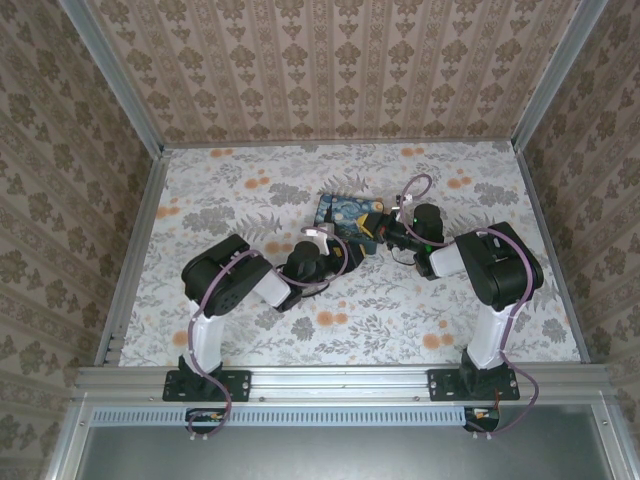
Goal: Unlock the padlock with the key
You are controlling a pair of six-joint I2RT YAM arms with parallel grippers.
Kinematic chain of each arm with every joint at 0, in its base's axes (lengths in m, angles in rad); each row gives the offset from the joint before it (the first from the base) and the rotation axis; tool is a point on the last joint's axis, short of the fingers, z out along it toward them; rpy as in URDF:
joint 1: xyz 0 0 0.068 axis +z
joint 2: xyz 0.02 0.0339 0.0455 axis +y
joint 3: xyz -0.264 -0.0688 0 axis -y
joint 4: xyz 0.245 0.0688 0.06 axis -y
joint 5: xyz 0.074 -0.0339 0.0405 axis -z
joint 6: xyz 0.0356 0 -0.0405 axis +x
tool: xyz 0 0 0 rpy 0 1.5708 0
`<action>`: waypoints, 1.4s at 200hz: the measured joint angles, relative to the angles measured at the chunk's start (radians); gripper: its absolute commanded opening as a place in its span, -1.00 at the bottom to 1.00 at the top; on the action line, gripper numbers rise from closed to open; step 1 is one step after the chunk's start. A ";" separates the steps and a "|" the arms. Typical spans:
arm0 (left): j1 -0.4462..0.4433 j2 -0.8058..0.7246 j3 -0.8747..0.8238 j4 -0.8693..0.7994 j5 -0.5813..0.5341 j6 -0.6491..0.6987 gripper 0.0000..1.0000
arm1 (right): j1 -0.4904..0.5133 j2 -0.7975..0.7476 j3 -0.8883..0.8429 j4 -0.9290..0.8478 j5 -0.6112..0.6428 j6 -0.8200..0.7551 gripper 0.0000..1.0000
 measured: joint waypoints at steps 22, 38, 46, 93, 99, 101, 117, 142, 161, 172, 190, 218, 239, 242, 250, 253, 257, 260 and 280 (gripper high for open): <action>-0.004 0.000 0.000 0.000 -0.013 -0.008 0.26 | 0.000 0.000 0.000 0.000 0.000 0.000 -1.00; -0.004 0.005 0.000 0.002 -0.022 -0.019 0.10 | 0.000 0.001 0.000 0.000 0.000 0.001 -1.00; -0.004 0.009 0.000 0.003 -0.028 -0.022 0.04 | 0.000 0.002 0.000 0.003 0.000 0.002 -1.00; -0.003 0.033 0.000 0.011 -0.047 -0.041 -0.34 | -0.005 0.013 0.000 0.023 0.000 0.015 -1.00; -0.003 0.035 0.000 0.011 -0.049 -0.045 -0.40 | -0.005 0.013 0.000 0.025 0.000 0.015 -1.00; -0.003 0.035 0.000 0.011 -0.048 -0.043 -0.41 | -0.005 0.013 0.000 0.026 0.000 0.015 -1.00; -0.003 0.041 0.000 0.012 -0.050 -0.046 -0.52 | -0.006 0.013 0.000 0.026 0.000 0.016 -1.00; 0.000 0.045 0.000 0.013 -0.056 -0.051 -0.75 | -0.008 0.013 0.000 0.026 0.000 0.016 -1.00; 0.004 0.046 0.000 0.016 -0.056 -0.058 -0.82 | -0.011 0.013 0.000 0.026 0.000 0.018 -1.00; 0.004 0.046 0.000 0.019 -0.057 -0.063 -0.91 | -0.014 0.013 0.000 0.025 -0.001 0.018 -1.00; 0.007 0.046 0.000 0.019 -0.056 -0.068 -1.00 | -0.017 0.013 0.000 0.024 -0.005 0.019 -1.00; 0.015 0.045 0.000 0.020 -0.045 -0.076 -1.00 | -0.020 -0.009 -0.001 -0.008 -0.011 0.018 -1.00; 0.022 0.040 0.000 0.014 -0.038 -0.088 -1.00 | -0.021 -0.078 -0.011 -0.055 -0.025 0.010 -1.00; 0.023 0.040 0.000 0.012 -0.036 -0.090 -1.00 | -0.021 -0.090 -0.014 -0.060 -0.026 0.008 -1.00; 0.025 0.035 0.000 0.005 -0.032 -0.095 -1.00 | -0.021 -0.124 -0.023 -0.073 -0.033 -0.001 -1.00; 0.026 0.033 0.000 0.003 -0.030 -0.097 -1.00 | -0.021 -0.138 -0.027 -0.077 -0.037 -0.005 -1.00; 0.027 0.031 0.000 0.001 -0.028 -0.098 -1.00 | -0.021 -0.158 -0.034 -0.082 -0.039 -0.009 -1.00; 0.029 0.029 0.000 -0.001 -0.025 -0.101 -1.00 | -0.021 -0.174 -0.041 -0.087 -0.041 -0.015 -1.00; 0.036 0.018 0.000 -0.007 -0.010 -0.119 -1.00 | -0.021 -0.256 -0.090 -0.111 -0.056 -0.040 -1.00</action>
